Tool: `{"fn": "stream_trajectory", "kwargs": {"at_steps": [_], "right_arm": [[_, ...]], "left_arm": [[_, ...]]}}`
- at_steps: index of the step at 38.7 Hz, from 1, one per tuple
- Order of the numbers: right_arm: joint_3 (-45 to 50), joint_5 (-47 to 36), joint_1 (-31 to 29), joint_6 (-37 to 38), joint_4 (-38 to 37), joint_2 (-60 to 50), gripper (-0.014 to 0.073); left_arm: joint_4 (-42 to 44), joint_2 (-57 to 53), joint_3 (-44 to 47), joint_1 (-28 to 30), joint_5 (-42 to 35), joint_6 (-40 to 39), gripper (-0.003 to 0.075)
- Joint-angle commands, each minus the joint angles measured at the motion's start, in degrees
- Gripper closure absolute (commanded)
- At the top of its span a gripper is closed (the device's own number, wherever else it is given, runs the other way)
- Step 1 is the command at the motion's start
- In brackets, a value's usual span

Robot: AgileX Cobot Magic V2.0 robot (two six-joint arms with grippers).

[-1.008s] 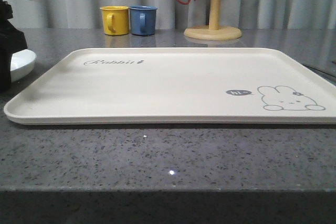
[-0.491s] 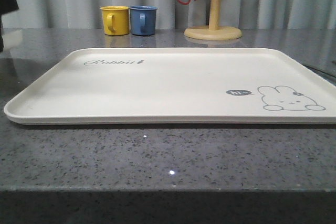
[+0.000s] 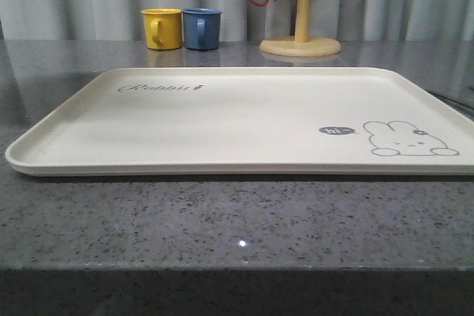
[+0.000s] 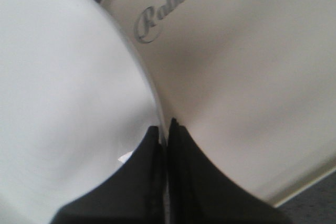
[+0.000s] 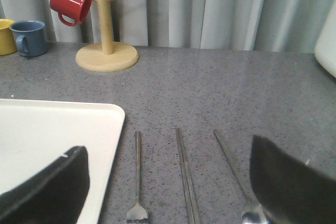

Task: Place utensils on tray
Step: 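Lift the white plate with the left gripper onto the tray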

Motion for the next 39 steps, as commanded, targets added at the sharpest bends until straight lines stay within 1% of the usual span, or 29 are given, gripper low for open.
{"fn": "stream_trajectory", "kwargs": {"at_steps": [1, 4, 7, 11, 23, 36, 39], "right_arm": [[-2.1, -4.5, -0.3, -0.5, -0.4, 0.8, -0.0048], [-2.1, -4.5, -0.3, -0.5, -0.4, 0.8, -0.0048], [-2.1, -4.5, -0.3, -0.5, -0.4, 0.8, -0.0048], [-2.1, -4.5, -0.3, -0.5, -0.4, 0.8, -0.0048], [-2.1, -4.5, -0.3, -0.5, -0.4, 0.8, -0.0048], [-2.1, -4.4, -0.3, -0.5, -0.4, 0.8, -0.0048], [-2.1, -4.4, -0.3, -0.5, -0.4, 0.8, -0.0048]], "left_arm": [[0.6, 0.1, -2.5, -5.8, -1.6, -2.1, 0.0738], [-0.3, 2.1, -3.2, -9.6, -1.8, -2.3, 0.0738], [-1.9, 3.9, -3.7, -12.1, -2.4, -2.3, 0.0738], [-2.6, 6.4, -4.0, -14.0, -2.4, -2.3, 0.0738], [-9.6, 10.9, -4.0, -14.2, -2.5, -2.3, 0.0738], [-9.6, 14.6, -4.0, -13.8, -1.2, -2.3, 0.0738], [-9.6, 15.1, -4.0, -13.8, -0.7, -2.3, 0.0724]]}}
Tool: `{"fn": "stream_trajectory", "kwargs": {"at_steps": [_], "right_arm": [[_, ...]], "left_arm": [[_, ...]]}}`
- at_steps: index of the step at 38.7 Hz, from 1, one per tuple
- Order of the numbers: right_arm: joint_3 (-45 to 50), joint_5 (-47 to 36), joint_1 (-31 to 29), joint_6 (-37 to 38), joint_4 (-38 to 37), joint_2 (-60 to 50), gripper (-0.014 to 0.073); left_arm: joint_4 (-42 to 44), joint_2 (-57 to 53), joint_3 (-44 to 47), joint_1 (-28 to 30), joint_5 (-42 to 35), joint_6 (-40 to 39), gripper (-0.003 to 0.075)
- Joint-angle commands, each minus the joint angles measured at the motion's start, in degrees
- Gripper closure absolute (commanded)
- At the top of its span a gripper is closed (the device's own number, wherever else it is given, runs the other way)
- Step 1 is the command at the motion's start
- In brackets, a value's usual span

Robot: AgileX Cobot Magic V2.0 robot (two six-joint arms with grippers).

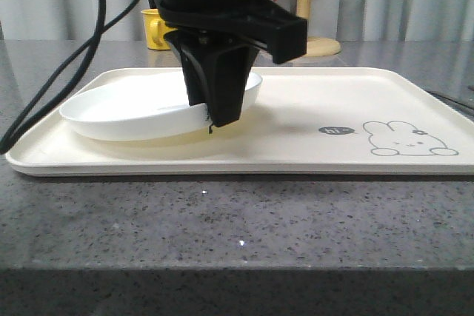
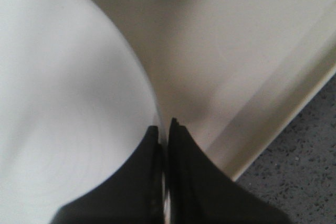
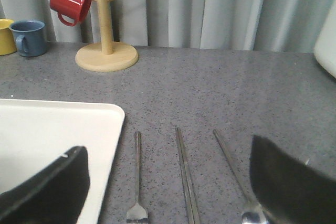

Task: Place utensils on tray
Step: 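Lift the white plate with the left gripper onto the tray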

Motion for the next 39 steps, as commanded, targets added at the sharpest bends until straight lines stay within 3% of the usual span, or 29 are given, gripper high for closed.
{"fn": "stream_trajectory", "kwargs": {"at_steps": [1, 10, 15, 23, 32, 39], "right_arm": [[-2.1, -4.4, -0.3, -0.5, -0.4, 0.8, -0.0048], [-2.1, -4.4, -0.3, -0.5, -0.4, 0.8, -0.0048], [-2.1, -4.4, -0.3, -0.5, -0.4, 0.8, -0.0048], [-2.1, -4.4, -0.3, -0.5, -0.4, 0.8, -0.0048], [-2.1, -4.4, -0.3, -0.5, -0.4, 0.8, -0.0048], [-2.1, -4.4, -0.3, -0.5, -0.4, 0.8, -0.0048]], "left_arm": [[-0.6, -2.1, -1.7, 0.0, 0.2, -0.8, 0.0715], [0.9, -2.1, -1.7, 0.0, -0.6, -0.8, 0.0492], [1.9, -2.2, -2.4, 0.0, 0.7, -0.8, 0.0409], [2.9, -5.9, -3.9, 0.5, 1.1, -0.8, 0.0441], [2.7, -11.0, -3.5, 5.8, 0.7, -0.8, 0.0727], [0.2, -17.8, 1.3, 12.6, -5.0, -0.9, 0.0738]]}}
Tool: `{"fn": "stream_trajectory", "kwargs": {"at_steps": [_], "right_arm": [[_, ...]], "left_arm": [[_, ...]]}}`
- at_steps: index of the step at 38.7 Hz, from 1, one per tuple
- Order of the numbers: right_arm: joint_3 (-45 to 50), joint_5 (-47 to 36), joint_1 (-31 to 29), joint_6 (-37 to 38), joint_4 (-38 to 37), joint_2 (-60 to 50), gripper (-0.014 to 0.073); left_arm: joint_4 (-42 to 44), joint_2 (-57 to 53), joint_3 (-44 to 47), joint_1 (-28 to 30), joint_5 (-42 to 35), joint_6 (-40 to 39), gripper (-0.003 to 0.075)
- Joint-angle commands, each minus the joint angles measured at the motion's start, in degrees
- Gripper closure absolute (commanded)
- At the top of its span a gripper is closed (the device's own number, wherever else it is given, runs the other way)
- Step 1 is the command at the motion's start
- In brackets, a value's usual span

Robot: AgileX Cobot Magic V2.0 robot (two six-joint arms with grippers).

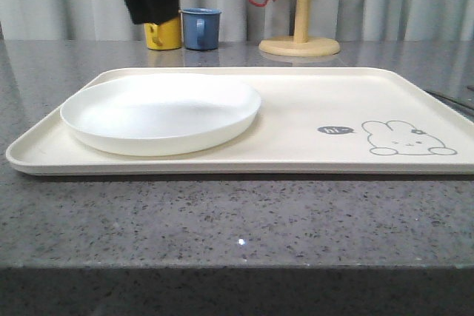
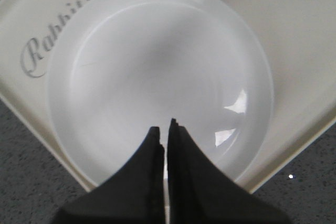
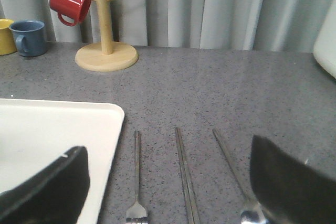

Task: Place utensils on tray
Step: 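Lift the white plate with the left gripper onto the tray, then release the plate and raise the left gripper away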

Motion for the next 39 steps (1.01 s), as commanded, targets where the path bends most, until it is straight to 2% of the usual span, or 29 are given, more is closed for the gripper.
{"fn": "stream_trajectory", "kwargs": {"at_steps": [1, 10, 18, 28, 34, 39], "right_arm": [[-2.1, -4.4, -0.3, -0.5, -0.4, 0.8, -0.0048], [-2.1, -4.4, -0.3, -0.5, -0.4, 0.8, -0.0048], [-2.1, -4.4, -0.3, -0.5, -0.4, 0.8, -0.0048], [-2.1, -4.4, -0.3, -0.5, -0.4, 0.8, -0.0048], [-2.1, -4.4, -0.3, -0.5, -0.4, 0.8, -0.0048], [-2.1, -4.4, -0.3, -0.5, -0.4, 0.8, -0.0048]], "left_arm": [[-1.9, -7.2, 2.3, 3.8, -5.4, -0.9, 0.0738], [-4.8, -20.6, 20.2, 14.0, -19.5, -0.9, 0.0738], [-7.8, -35.4, 39.9, 21.8, -37.5, -0.9, 0.0738], [-8.1, -56.1, 61.1, 23.1, -56.3, -0.9, 0.0738], [-8.4, -67.3, 68.9, 23.1, -61.5, -0.9, 0.0738], [-8.4, -73.8, 71.4, 23.1, -62.4, -0.9, 0.0738]]}}
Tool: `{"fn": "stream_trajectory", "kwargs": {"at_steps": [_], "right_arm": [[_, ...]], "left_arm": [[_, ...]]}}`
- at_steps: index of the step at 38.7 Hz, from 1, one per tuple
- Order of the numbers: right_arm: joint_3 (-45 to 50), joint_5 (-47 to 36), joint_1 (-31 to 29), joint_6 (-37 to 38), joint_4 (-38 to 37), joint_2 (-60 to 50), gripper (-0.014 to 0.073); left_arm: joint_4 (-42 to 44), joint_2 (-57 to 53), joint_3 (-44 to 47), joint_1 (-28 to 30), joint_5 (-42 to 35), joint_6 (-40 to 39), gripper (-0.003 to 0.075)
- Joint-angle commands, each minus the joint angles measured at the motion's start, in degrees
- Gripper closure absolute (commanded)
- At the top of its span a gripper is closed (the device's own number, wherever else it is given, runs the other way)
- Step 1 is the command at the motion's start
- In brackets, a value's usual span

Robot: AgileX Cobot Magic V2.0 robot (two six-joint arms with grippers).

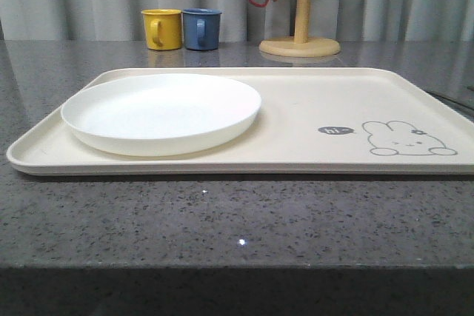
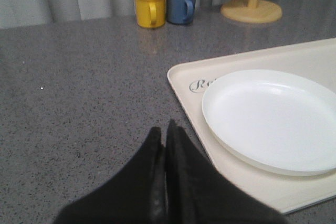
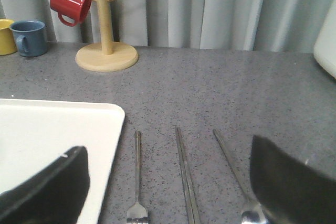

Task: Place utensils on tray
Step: 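Release the plate and raise the left gripper away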

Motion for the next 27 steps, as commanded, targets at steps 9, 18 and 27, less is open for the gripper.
{"fn": "stream_trajectory", "kwargs": {"at_steps": [9, 18, 27], "right_arm": [[-2.1, -4.4, -0.3, -0.5, -0.4, 0.8, -0.0048], [-2.1, -4.4, -0.3, -0.5, -0.4, 0.8, -0.0048], [-2.5, -3.9, -0.3, -0.5, -0.4, 3.9, -0.0048]], "left_arm": [[-0.6, -5.8, -0.5, 0.2, -6.2, -0.6, 0.0738], [-0.6, -5.8, -0.5, 0.2, -6.0, -0.6, 0.0738], [-0.6, -5.8, -0.5, 0.2, -6.0, -0.6, 0.0738]]}}
